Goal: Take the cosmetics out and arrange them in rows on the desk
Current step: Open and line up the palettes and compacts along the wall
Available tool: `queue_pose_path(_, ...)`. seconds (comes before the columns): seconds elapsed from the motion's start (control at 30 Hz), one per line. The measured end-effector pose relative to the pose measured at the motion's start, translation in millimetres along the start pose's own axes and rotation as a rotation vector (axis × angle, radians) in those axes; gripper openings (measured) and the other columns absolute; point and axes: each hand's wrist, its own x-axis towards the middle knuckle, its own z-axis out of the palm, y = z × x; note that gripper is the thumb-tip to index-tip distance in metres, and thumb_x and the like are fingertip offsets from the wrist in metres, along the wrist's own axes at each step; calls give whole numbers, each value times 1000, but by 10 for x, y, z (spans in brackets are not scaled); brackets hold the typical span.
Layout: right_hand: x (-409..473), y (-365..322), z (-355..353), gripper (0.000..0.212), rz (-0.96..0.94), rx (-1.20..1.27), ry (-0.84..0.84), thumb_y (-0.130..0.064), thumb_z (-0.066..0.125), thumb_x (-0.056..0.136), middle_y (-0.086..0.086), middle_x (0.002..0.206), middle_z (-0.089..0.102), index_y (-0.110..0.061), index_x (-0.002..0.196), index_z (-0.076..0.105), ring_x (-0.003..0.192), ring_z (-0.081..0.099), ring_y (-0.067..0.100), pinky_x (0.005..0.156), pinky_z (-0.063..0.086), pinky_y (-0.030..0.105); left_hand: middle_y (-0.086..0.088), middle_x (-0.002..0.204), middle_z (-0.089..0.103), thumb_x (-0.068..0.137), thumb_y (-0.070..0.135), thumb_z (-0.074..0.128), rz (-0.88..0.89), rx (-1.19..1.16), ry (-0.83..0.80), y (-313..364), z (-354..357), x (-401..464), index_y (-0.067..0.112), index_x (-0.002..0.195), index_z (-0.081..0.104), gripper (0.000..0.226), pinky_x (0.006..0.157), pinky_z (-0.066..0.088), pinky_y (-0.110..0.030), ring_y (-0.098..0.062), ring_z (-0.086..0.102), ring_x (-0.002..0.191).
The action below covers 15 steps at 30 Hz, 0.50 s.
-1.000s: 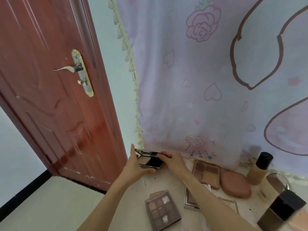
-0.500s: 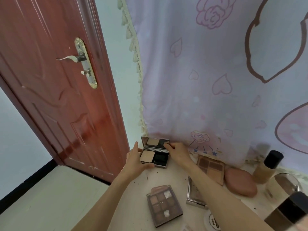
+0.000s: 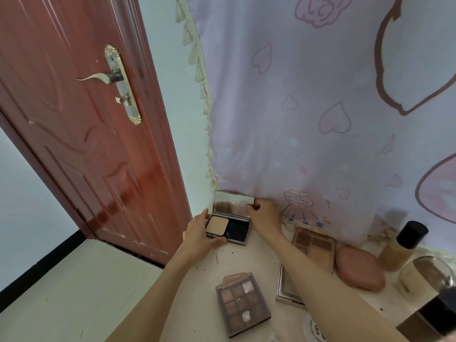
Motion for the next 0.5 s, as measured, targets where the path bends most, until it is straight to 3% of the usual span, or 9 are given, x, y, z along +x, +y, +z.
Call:
queue_pose_path(0.23, 26, 5, 22, 24, 7, 26, 15, -20, 60, 86, 4, 62, 55, -12, 64, 56, 62, 50, 17, 58, 34, 24, 2, 144, 34, 81, 32, 68, -26, 32, 18, 28, 32, 39, 19, 144, 21, 79, 105, 20, -36, -20, 23, 135)
queue_pose_path(0.37, 23, -12, 8, 28, 18, 28, 35, -19, 60, 86, -2, 52, 40, -13, 60, 49, 58, 41, 16, 51, 28, 26, 3, 136, 44, 75, 37, 68, -82, 44, 23, -13, 55, 79, 19, 137, 33, 73, 101, 25, -44, -23, 32, 131)
queue_pose_path(0.5, -1, -1, -12, 24, 24, 52, 14, -19, 61, 85, 7, 61, 57, -5, 66, 64, 63, 52, 20, 52, 30, 27, 4, 130, 49, 75, 37, 67, -93, 78, 6, 11, 44, 61, 21, 133, 37, 67, 99, 30, -43, -22, 36, 126)
